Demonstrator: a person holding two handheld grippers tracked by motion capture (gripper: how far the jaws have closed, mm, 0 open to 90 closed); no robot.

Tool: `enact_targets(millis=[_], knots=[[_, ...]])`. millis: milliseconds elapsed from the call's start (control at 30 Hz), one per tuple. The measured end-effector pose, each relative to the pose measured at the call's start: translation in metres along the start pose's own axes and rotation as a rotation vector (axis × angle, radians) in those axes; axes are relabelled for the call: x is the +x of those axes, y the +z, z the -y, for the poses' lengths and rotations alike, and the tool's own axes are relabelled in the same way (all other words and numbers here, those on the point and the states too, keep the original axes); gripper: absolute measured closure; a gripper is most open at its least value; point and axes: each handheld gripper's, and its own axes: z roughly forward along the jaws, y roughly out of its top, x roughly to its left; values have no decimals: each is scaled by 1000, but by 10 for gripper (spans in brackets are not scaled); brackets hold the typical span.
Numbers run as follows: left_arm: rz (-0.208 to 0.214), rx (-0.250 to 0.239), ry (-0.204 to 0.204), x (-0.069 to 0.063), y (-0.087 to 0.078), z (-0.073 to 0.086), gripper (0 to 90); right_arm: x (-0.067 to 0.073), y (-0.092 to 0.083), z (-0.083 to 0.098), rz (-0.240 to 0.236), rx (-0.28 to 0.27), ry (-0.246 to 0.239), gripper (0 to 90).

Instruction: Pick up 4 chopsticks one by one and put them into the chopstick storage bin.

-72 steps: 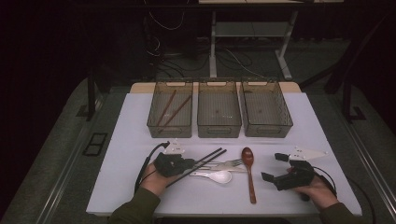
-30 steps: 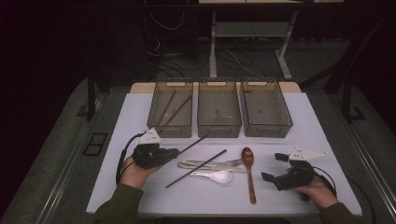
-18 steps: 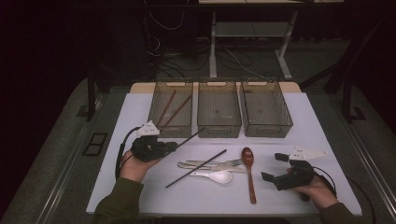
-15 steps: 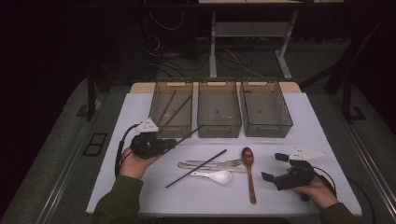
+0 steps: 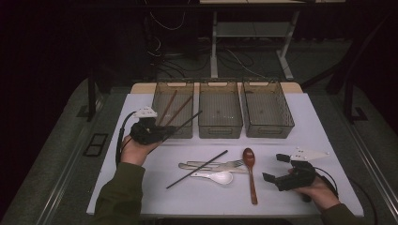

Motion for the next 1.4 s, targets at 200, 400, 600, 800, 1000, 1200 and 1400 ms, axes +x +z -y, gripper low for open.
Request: enact_targets(millis=[200, 400, 600, 800, 1000, 1200, 1400], knots=[[-22, -5, -9, 9, 5, -11, 850, 0, 0, 0, 0, 1, 4, 7], [-56, -9, -16, 18, 11, -22, 850, 0, 0, 0, 1, 1, 3, 7], [-97, -13, -18, 28, 18, -31, 850, 0, 0, 0, 1, 0, 2, 7], [-120, -26, -44, 42, 28, -36, 849, 0, 0, 0, -1, 2, 1, 7], [-154, -38, -67, 57, 36, -39, 849, 0, 0, 0, -1, 1, 2, 7], [-184, -29, -81, 71, 46, -44, 849, 0, 0, 0, -2, 0, 4, 7], [-204, -15, -87, 83, 57, -45, 849, 0, -1, 0, -2, -2, 4, 7]])
